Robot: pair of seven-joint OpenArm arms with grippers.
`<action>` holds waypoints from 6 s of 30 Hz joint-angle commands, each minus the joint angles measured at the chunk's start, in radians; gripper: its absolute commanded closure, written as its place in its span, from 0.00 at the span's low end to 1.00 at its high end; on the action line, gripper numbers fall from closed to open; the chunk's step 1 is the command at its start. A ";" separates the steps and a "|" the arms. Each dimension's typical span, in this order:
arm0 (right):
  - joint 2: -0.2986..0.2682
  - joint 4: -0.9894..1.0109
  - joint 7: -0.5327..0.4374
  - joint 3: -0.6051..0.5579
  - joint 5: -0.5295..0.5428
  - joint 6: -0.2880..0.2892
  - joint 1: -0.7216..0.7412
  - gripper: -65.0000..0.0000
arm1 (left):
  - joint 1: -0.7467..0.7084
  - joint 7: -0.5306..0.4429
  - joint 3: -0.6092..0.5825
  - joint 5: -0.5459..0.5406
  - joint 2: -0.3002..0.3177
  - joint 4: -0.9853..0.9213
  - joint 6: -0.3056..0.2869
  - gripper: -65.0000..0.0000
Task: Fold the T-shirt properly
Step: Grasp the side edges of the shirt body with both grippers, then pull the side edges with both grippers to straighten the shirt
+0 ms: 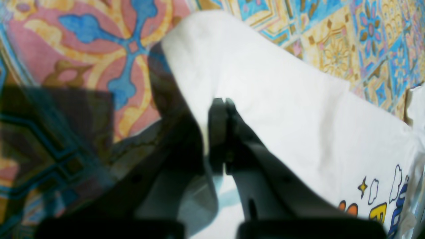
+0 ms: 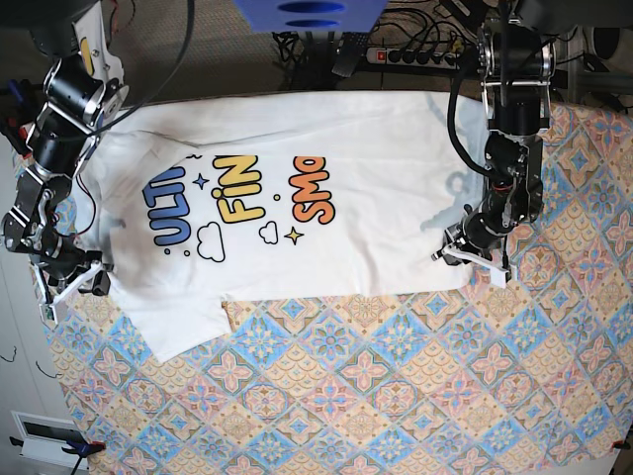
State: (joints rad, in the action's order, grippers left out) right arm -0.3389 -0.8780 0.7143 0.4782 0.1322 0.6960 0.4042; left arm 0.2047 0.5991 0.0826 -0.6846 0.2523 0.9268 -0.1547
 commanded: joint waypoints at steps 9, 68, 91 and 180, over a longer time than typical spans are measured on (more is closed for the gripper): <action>-0.022 0.256 -0.244 0.000 -0.242 0.002 0.135 0.70 | -0.055 0.006 -0.002 0.003 0.046 0.148 -0.003 1.00; -0.038 0.578 -0.651 -0.362 -0.265 -0.066 0.158 0.44 | -0.124 0.063 -0.045 -0.105 0.207 0.203 -0.004 1.00; -0.039 0.567 -0.692 -0.362 -0.265 -0.066 0.203 0.70 | -0.129 0.063 -0.047 -0.108 0.201 0.203 -0.004 1.00; -0.038 0.036 -0.482 -0.326 -0.259 -0.098 -0.089 0.98 | -0.139 0.063 -0.048 -0.103 0.190 0.298 -0.004 1.00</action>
State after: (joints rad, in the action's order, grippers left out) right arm -0.3614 -0.8223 0.2558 0.1497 -0.1432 0.5980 0.2886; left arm 0.0528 0.6758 0.0292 -0.7826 0.4267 1.2114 -0.1551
